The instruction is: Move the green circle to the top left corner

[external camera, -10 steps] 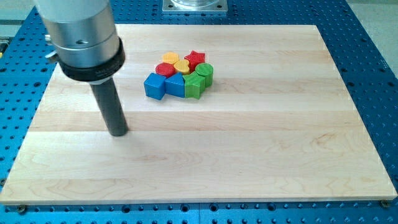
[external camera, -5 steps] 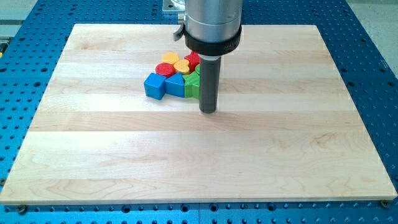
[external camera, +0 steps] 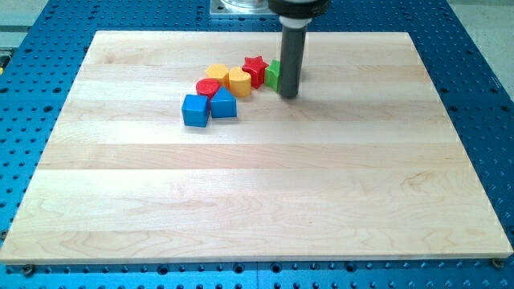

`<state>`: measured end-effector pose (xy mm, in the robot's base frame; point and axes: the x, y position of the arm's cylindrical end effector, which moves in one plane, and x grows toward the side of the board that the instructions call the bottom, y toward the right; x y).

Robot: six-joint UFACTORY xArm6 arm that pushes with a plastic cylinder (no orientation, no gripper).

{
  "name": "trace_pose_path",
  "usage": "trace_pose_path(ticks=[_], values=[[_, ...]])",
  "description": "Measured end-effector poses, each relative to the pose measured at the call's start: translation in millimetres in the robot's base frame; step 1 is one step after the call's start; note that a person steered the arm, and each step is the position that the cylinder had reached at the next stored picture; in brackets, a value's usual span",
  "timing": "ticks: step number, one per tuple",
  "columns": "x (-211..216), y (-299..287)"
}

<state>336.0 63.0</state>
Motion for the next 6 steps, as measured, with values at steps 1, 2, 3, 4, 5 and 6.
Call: trace_pose_path(ticks=[1, 2, 3, 4, 5, 6], values=[[-22, 12], [-52, 32], [-65, 59], [-73, -14], [-79, -84], [-100, -120]])
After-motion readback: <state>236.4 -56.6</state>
